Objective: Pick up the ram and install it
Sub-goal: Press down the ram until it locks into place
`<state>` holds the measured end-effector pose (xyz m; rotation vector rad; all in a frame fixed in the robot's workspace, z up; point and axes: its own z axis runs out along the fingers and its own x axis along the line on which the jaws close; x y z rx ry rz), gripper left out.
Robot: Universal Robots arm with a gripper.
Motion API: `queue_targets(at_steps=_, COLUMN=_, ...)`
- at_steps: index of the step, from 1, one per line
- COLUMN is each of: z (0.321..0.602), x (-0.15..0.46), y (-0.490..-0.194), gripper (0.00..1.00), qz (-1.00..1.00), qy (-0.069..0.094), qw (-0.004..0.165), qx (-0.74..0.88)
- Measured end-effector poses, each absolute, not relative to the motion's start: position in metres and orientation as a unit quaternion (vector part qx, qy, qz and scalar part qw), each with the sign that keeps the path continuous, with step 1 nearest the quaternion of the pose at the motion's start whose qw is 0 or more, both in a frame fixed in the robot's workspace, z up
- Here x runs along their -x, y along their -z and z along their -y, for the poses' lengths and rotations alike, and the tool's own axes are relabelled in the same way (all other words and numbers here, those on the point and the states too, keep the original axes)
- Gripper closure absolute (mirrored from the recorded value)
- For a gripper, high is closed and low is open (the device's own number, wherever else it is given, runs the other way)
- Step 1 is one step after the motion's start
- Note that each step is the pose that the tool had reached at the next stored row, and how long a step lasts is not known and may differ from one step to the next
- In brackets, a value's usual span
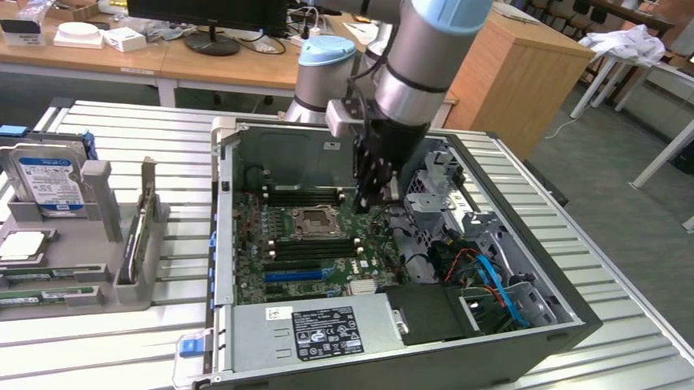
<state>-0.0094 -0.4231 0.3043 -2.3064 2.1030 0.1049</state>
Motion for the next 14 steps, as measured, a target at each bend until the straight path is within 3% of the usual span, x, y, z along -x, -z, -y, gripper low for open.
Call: queue_targets(at_steps=14, z=0.423, x=0.01, y=-0.366, gripper=0.9, qz=-0.673, qy=-0.034, qw=0.01, qx=0.739)
